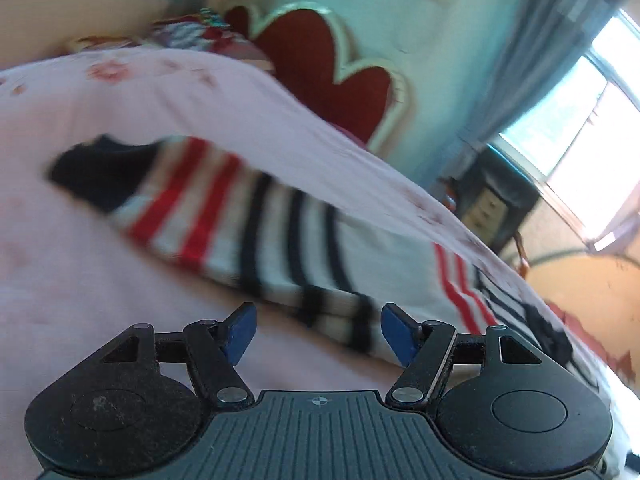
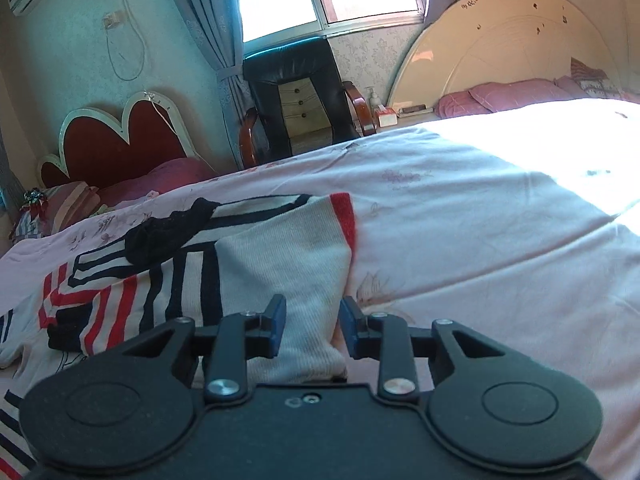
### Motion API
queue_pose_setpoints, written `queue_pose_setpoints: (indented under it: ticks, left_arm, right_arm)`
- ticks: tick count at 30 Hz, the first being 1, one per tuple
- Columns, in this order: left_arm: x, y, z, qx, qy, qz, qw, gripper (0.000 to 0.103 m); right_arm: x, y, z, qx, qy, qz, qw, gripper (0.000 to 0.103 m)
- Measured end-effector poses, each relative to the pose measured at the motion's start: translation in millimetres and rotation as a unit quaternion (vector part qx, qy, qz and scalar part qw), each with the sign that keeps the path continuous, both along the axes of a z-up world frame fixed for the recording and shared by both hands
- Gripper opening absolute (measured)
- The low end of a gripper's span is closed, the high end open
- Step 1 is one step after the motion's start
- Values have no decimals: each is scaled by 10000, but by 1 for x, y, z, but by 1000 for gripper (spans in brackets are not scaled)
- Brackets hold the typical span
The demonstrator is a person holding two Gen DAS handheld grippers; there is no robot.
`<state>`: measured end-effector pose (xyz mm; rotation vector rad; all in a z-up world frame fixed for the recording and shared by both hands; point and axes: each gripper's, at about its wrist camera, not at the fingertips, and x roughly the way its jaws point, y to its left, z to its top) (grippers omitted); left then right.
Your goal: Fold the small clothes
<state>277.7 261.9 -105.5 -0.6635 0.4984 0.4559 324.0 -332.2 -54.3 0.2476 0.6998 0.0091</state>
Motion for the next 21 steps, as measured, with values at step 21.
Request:
queue_pose_setpoints:
  ticks: [21]
  left_arm:
    - [-7, 117, -42, -1321, -768, 1109, 9820, 48]
  right_arm:
    - [-13, 25, 9, 419, 168, -181, 9988, 30]
